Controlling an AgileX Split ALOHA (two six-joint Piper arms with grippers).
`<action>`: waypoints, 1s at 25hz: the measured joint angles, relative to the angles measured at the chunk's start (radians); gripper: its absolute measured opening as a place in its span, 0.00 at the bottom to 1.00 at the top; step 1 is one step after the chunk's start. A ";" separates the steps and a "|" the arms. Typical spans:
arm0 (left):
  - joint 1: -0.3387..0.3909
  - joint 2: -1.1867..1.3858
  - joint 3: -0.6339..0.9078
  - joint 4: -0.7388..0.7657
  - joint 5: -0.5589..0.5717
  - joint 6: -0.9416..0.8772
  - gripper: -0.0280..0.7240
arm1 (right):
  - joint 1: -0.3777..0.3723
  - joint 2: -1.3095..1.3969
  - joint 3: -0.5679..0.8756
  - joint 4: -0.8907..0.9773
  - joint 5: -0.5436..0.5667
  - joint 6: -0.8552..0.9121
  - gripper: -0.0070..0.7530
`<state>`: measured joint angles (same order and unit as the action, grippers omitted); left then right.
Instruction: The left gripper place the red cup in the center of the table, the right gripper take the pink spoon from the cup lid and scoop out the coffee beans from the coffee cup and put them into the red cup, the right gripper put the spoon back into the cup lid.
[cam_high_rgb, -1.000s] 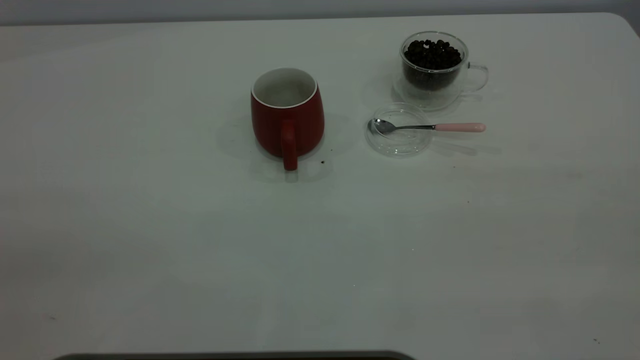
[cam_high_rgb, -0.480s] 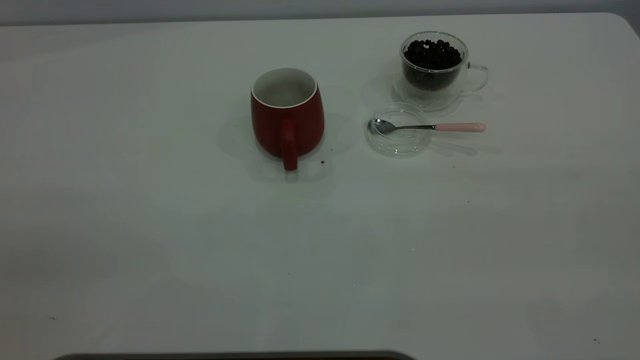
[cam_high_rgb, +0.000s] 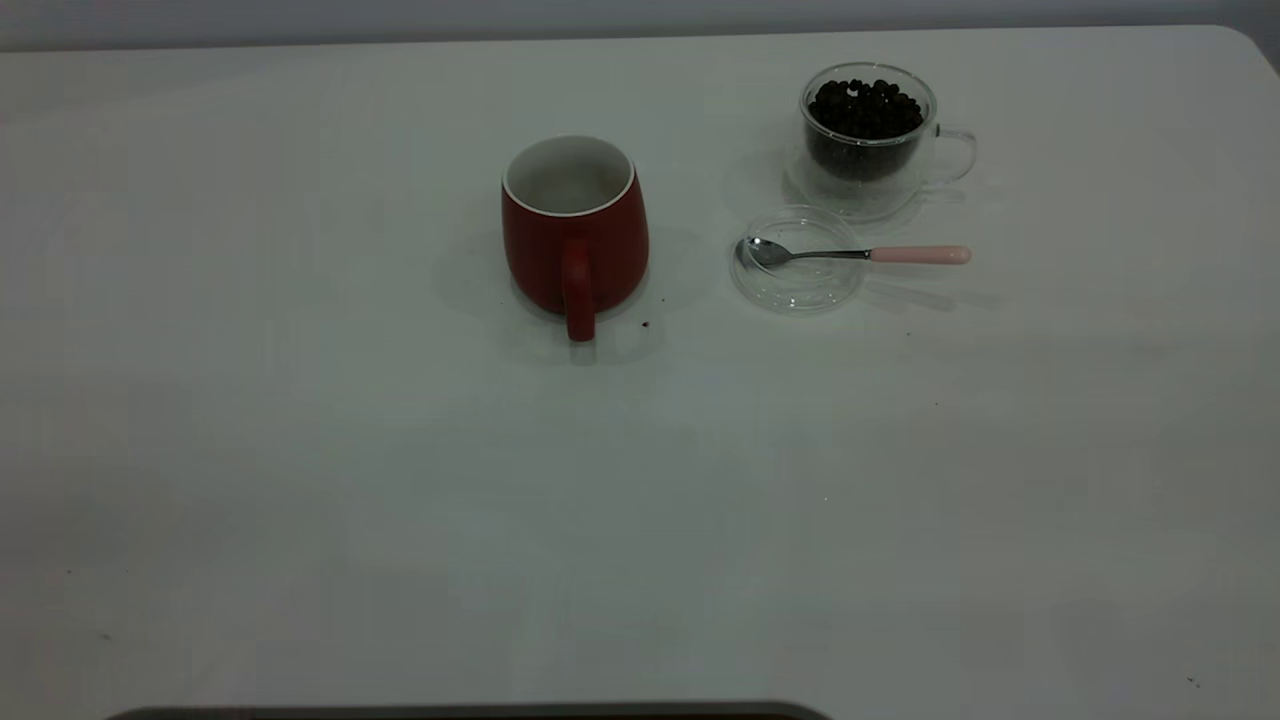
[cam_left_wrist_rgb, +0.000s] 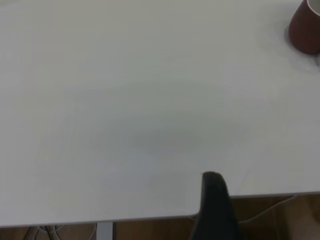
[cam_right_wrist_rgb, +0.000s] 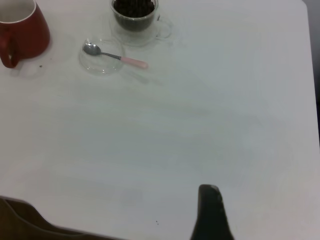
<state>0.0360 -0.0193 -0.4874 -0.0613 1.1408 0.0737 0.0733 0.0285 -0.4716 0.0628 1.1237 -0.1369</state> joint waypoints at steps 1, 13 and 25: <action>0.000 0.000 0.000 0.000 0.000 0.000 0.82 | 0.000 0.000 0.000 -0.001 0.000 0.007 0.76; 0.000 0.000 0.000 0.000 0.000 0.000 0.82 | -0.078 0.000 0.000 -0.011 0.000 0.032 0.76; 0.000 0.000 0.000 0.000 0.000 0.001 0.82 | -0.080 0.000 0.000 -0.011 0.001 0.033 0.76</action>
<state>0.0360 -0.0193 -0.4874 -0.0613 1.1408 0.0746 -0.0064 0.0285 -0.4716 0.0518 1.1249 -0.1042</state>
